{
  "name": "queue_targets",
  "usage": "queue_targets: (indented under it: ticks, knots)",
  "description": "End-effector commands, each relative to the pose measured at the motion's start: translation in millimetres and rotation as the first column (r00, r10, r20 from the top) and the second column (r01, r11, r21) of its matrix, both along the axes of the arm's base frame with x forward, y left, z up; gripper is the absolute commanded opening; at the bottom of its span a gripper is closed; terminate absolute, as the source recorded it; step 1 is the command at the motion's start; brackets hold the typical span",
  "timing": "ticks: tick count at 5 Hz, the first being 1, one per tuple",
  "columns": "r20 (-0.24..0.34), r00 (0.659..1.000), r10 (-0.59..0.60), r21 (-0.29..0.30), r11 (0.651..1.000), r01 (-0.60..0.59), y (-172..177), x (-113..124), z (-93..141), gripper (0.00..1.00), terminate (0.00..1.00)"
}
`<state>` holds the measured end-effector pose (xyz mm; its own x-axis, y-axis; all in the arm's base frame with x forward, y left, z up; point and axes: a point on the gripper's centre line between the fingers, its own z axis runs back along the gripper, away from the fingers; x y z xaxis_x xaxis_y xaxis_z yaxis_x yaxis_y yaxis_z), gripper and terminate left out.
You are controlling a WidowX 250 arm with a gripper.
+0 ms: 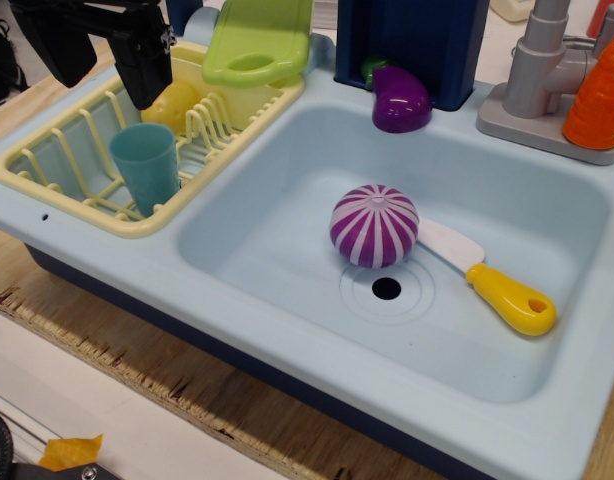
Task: Put cup from counter or drying rack into sink
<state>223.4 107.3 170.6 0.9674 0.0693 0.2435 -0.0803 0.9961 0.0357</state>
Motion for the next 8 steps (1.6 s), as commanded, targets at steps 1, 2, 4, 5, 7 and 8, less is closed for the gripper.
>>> queue_targets:
  ticks: [1,2,4,5,7,8]
  knots:
    - [0.000,1.000,0.000,0.000,1.000,0.000,0,0,0,1.00,0.00]
    - [0.006,1.000,0.022,0.018,1.000,-0.022,-1,2,-15,1.00,0.00]
    - [-0.017,1.000,0.019,0.021,1.000,-0.018,4,12,-39,1.00,0.00]
    - [-0.024,1.000,0.004,0.019,1.000,-0.004,9,18,-49,1.00,0.00]
    - [-0.054,0.999,0.003,-0.025,1.000,-0.005,9,19,-69,0.00,0.00]
    - [-0.047,0.999,0.007,-0.011,1.000,-0.008,6,17,-57,0.00,0.00]
